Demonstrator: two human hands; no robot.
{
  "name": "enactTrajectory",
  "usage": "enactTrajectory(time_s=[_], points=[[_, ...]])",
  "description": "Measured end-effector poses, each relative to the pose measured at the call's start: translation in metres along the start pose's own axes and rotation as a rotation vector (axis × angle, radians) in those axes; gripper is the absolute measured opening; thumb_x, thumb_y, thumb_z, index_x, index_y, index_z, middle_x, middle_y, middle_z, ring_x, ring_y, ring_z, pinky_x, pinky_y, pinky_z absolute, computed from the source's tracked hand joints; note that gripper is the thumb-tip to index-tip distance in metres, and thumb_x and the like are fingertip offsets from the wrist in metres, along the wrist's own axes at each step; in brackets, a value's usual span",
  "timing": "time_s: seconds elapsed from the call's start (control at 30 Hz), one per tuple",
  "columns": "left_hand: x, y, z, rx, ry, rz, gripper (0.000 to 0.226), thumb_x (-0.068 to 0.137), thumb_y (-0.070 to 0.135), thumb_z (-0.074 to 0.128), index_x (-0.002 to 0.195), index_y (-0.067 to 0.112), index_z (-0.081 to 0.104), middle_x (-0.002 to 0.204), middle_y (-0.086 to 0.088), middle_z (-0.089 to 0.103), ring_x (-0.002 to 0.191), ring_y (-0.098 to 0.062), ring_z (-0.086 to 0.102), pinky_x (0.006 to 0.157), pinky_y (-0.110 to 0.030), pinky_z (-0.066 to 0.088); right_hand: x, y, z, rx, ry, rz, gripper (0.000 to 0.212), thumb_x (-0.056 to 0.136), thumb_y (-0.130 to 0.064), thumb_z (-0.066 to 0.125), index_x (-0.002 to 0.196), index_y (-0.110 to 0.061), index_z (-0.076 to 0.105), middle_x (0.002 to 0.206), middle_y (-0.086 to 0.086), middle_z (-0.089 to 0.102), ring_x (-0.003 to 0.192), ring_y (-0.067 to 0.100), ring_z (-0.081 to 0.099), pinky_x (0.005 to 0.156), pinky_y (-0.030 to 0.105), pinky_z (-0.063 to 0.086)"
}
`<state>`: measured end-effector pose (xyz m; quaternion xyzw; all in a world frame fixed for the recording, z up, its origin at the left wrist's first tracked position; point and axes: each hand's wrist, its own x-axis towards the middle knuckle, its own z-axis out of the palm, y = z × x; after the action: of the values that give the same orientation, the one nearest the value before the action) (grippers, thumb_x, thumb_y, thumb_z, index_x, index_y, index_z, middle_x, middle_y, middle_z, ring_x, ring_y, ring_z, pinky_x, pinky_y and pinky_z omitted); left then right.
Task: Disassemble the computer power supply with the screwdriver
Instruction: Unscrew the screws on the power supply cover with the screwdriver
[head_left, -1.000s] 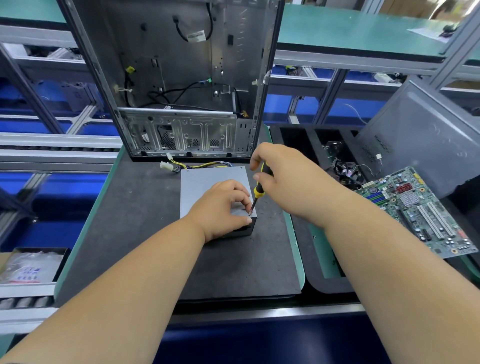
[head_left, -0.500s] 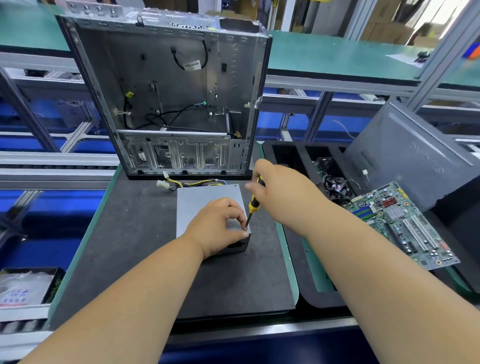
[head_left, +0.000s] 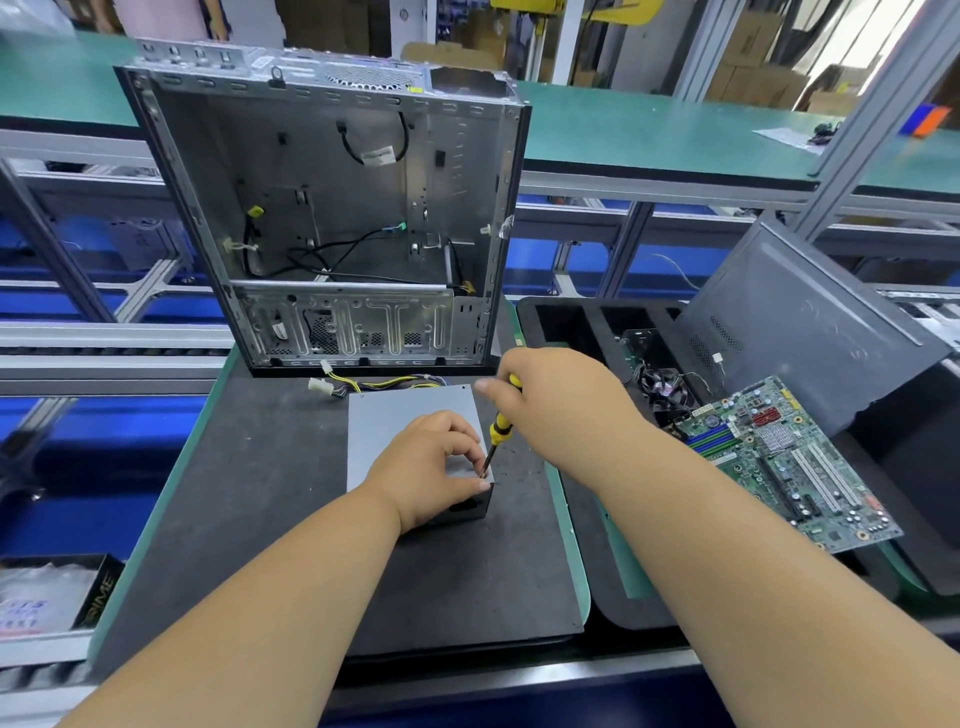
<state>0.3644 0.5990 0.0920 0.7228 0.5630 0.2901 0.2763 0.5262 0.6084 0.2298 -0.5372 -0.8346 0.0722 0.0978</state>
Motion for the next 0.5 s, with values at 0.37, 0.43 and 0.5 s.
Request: enactTrajectory(time_s=[0.37, 0.43, 0.5], points=[[-0.0001, 0.0012, -0.0007, -0.010, 0.004, -0.010, 0.023, 0.072, 0.030, 0.083, 0.064, 0.041, 0.064, 0.101, 0.022, 0.055, 0.107, -0.003, 0.048, 0.095, -0.031, 0.044, -0.0034, 0.0031, 0.0027, 0.174, 0.035, 0.009, 0.012, 0.094, -0.023, 0.053, 0.101, -0.016, 0.059, 0.102, 0.001, 0.055, 0.087, 0.020, 0.050, 0.068, 0.030, 0.035], [-0.0003, 0.0006, -0.0010, -0.006, -0.001, -0.012, 0.023, 0.072, 0.031, 0.082, 0.065, 0.041, 0.064, 0.101, 0.022, 0.055, 0.107, -0.002, 0.047, 0.095, -0.030, 0.043, -0.0048, 0.0038, 0.0027, 0.141, 0.032, 0.001, 0.015, 0.093, -0.026, 0.051, 0.099, -0.015, 0.060, 0.098, 0.001, 0.054, 0.087, 0.021, 0.050, 0.066, 0.031, 0.036], [-0.0002, 0.0013, -0.0011, -0.001, -0.008, -0.014, 0.023, 0.073, 0.032, 0.082, 0.065, 0.042, 0.064, 0.101, 0.024, 0.054, 0.107, -0.001, 0.047, 0.095, -0.029, 0.043, -0.0055, 0.0036, 0.0028, 0.045, 0.056, -0.017, 0.024, 0.096, -0.039, 0.050, 0.094, -0.017, 0.060, 0.089, -0.001, 0.057, 0.085, 0.021, 0.053, 0.063, 0.032, 0.039]])
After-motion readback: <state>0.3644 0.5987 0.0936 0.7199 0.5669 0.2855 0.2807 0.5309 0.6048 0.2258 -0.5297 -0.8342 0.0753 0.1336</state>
